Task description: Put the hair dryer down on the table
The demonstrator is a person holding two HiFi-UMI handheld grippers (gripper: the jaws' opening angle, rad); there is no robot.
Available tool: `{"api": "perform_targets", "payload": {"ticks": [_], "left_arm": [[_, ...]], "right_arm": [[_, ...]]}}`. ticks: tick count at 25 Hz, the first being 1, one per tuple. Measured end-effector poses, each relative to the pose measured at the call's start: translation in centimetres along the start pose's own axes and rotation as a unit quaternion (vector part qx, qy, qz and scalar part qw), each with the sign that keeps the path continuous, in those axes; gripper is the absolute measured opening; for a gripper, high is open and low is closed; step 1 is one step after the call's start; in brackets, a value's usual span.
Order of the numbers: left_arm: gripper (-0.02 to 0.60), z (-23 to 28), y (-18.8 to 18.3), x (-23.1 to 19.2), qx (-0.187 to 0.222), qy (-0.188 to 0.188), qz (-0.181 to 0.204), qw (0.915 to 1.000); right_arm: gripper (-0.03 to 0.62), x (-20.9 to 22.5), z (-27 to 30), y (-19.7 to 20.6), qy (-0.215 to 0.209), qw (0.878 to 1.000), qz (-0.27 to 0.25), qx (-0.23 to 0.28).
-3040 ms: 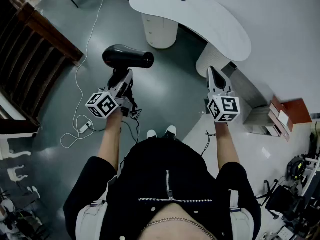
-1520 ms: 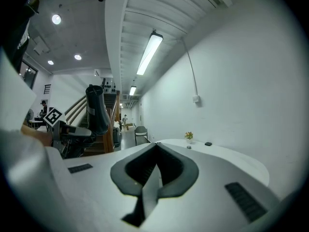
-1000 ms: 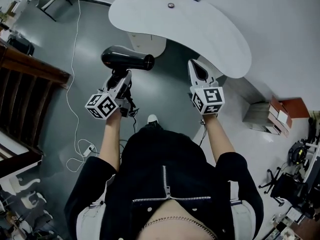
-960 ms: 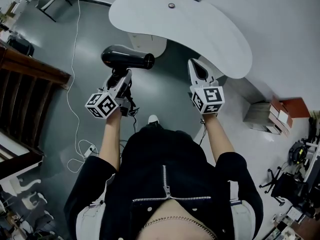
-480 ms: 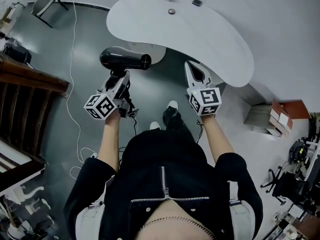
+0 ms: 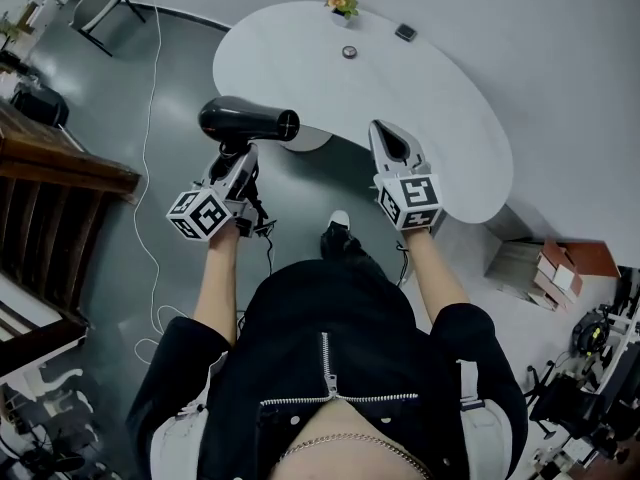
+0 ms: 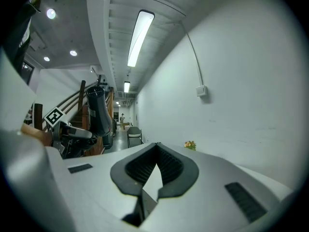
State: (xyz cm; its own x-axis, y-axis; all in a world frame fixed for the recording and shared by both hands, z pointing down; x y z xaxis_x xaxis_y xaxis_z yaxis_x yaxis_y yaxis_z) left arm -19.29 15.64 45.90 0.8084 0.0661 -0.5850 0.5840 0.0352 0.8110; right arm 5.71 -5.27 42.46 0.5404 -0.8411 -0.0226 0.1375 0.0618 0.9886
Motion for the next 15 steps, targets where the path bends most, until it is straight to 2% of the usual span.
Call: {"api": "perform_targets", "payload": {"ticks": [8,15], "left_arm": [[0.265,8.0,-1.9,-1.5,0.013,-0.02,0.002,0.9997],[0.265,12.5,-2.6,-2.8,0.012,-0.022,0.002,0.9997]], "right_arm": [[0.006,5.9,7.3,-1.7,-0.026,1.0,0.004,0.002],[0.006,9.0,10.7,-2.1,-0.03,1.0,0.004,0.002]]}}
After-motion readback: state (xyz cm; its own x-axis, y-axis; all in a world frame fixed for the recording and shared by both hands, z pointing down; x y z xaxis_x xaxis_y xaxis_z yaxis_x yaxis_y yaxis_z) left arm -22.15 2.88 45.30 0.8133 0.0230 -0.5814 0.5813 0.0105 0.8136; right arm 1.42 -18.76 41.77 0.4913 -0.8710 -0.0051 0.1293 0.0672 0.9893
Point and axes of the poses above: the fingertips, and each gripper's own axes: z forward along the fingers, x to its right, y out of its underside, the point moved 7 cm from there along -z, backward along the fingers, and after that the axes turned 9 degrees about y, right-handed, at the moved point
